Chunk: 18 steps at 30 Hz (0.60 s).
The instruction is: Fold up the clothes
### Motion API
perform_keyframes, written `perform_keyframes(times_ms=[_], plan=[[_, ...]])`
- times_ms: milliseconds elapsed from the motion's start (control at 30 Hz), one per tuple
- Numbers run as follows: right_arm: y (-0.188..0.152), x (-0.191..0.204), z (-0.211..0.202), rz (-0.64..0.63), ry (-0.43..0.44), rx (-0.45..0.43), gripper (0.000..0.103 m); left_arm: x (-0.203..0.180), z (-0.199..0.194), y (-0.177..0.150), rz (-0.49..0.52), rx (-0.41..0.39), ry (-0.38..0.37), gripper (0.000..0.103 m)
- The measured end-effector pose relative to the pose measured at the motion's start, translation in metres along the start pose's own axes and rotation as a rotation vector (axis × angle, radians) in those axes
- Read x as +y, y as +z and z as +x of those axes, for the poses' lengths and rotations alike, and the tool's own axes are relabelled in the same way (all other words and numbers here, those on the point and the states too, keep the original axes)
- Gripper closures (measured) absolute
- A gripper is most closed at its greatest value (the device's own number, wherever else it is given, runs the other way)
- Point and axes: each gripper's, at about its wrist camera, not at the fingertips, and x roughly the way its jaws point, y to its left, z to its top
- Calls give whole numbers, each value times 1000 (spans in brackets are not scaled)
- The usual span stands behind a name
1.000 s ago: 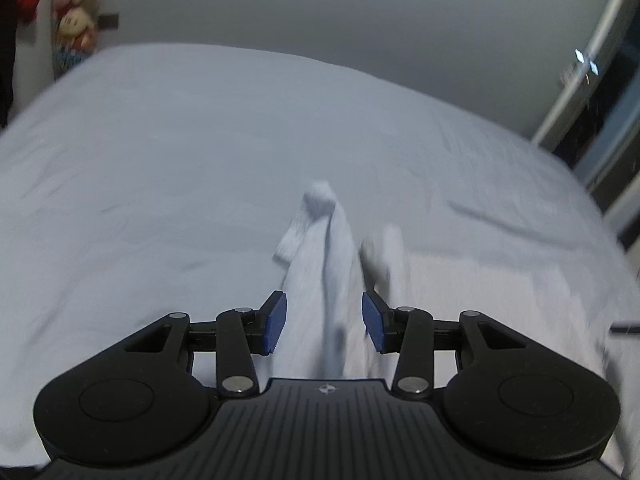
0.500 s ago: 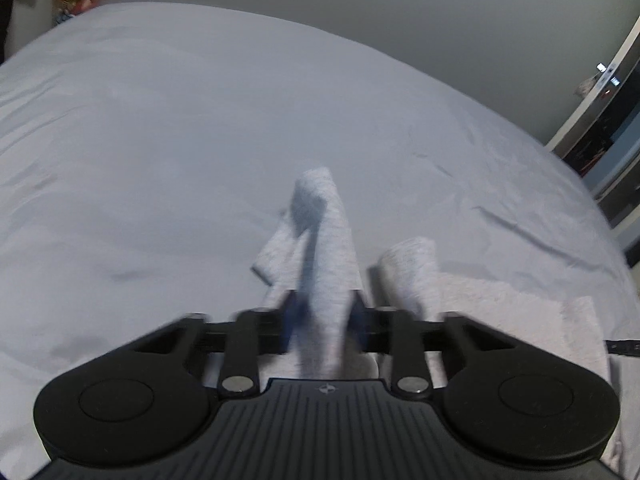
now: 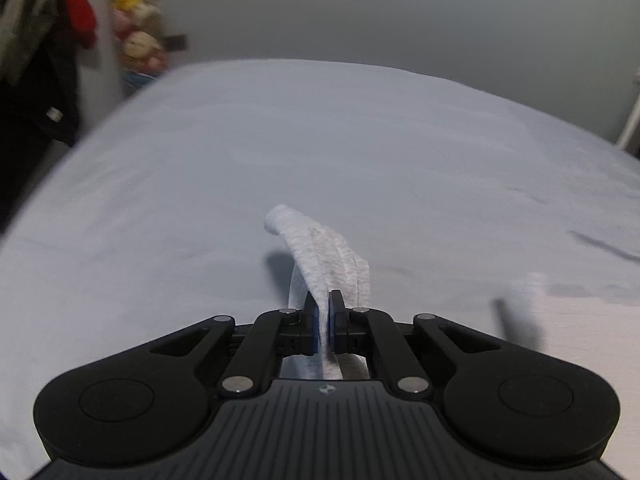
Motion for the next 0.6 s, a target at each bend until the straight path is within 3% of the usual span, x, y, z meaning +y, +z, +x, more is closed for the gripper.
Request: perform_keyframes(times_ms=[167,267,400,500,600], plan=[[-7,-47,12,54,-161,26,102,22,3,-1,-15,9,131,99],[-17,-67,22,79,-213,48,102,37,1,-7,-20,18,166,99],[-27,-84,32,124,-217,63,102,50,1,-15,-39,36,198,99],[-31,-87,27,138,-135,10,101,56,-4,-21,-65,34,202,93],[-27,-88,16,139,-90,-43,88,63,-13,-20,-84,28,221,73]])
